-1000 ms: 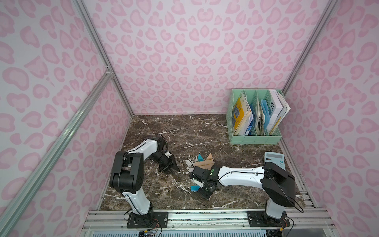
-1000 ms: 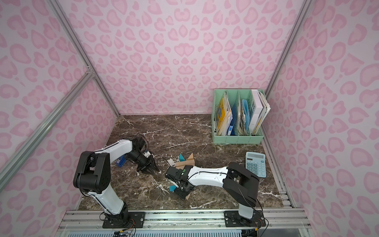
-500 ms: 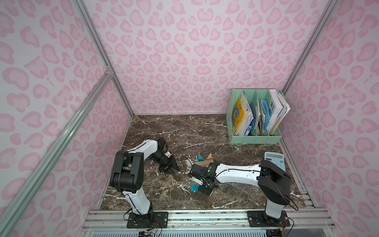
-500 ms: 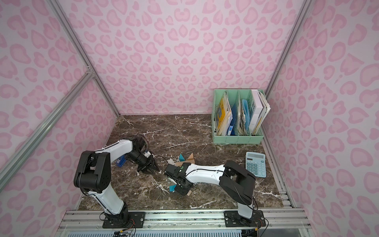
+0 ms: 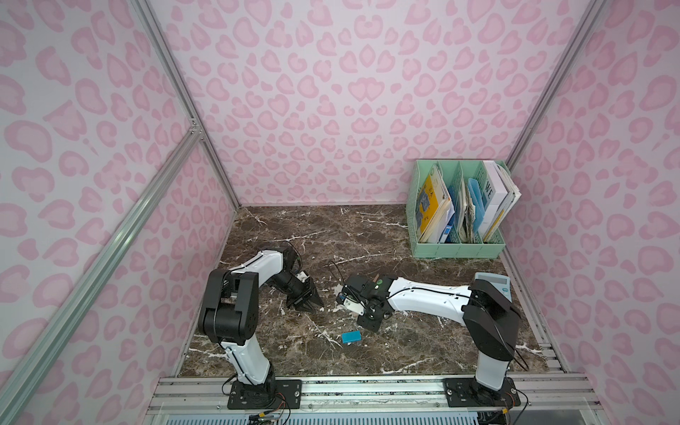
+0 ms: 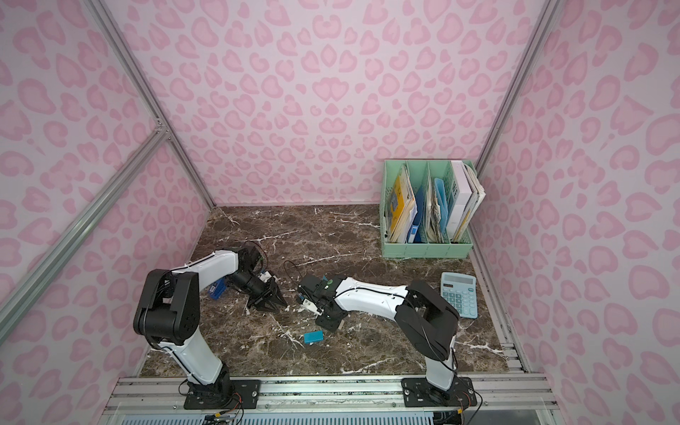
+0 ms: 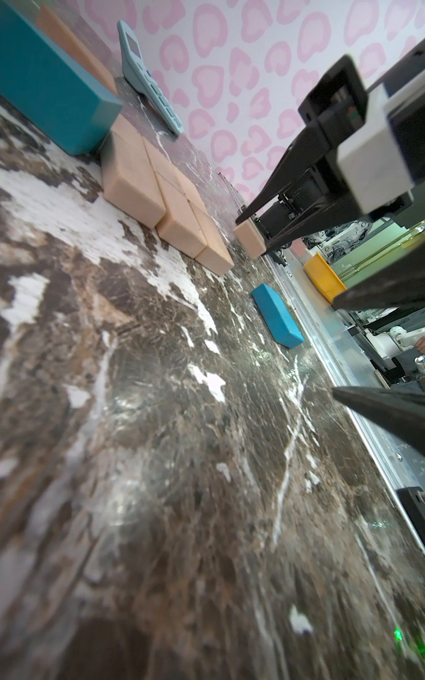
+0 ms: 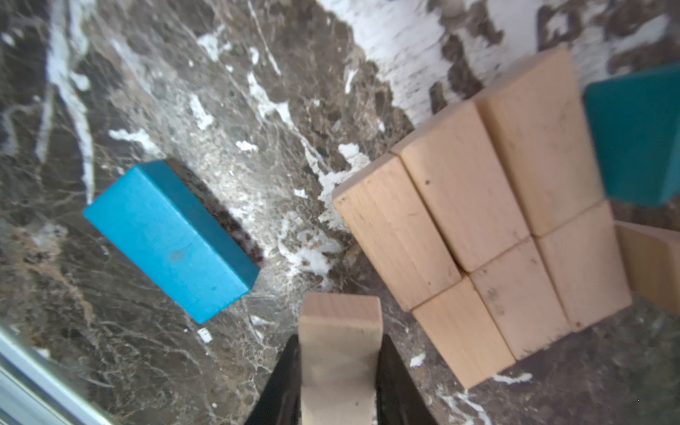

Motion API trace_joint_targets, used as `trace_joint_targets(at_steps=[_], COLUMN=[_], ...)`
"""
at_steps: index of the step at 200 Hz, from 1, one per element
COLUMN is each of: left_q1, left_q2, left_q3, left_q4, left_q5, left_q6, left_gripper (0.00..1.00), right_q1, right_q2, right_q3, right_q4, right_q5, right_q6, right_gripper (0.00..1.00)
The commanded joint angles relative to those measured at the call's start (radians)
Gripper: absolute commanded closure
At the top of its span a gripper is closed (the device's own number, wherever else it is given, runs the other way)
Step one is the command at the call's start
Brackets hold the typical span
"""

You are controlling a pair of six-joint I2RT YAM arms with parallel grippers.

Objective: Assemble a carrot with building blocks
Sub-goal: Assemble the building block at the center of the board.

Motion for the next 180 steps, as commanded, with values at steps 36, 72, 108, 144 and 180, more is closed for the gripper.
trace_joint_targets(at_steps=[36, 72, 108, 144, 180], left_q1=[0.001, 0.001, 0.001, 0.0, 0.001], left_q2=[-0.003, 0.003, 0.017, 0.027, 0.054], left_q3=[-0.003, -0.004, 0.005, 0.019, 0.044], left_q4=[-0.008, -0.007, -0.008, -0.011, -0.022], left_q5=[0.011, 0.01, 0.013, 0.014, 0.025], left_q6=[0.017, 0.017, 0.018, 0.019, 0.029], left_gripper=[0.63, 0.63, 0.63, 0.63, 0.63], right_q1=[-0.004, -0.003, -0.02, -0.098, -0.096], right_q2=[0.026, -0.006, -0.077, -0.152, -0.25], right_q3=[-0.008, 0.011, 0.032, -0.117, -0.276], right_q4=[0.009, -0.001, -0.03, 0.038, 0.216], right_q5=[0.083, 0.121, 0.055, -0.237, -0.321], right_q6=[-0.062, -0.036, 0.084, 0.269, 0.379], right_gripper=[0.63, 0.49, 0.56, 0.84, 1.0])
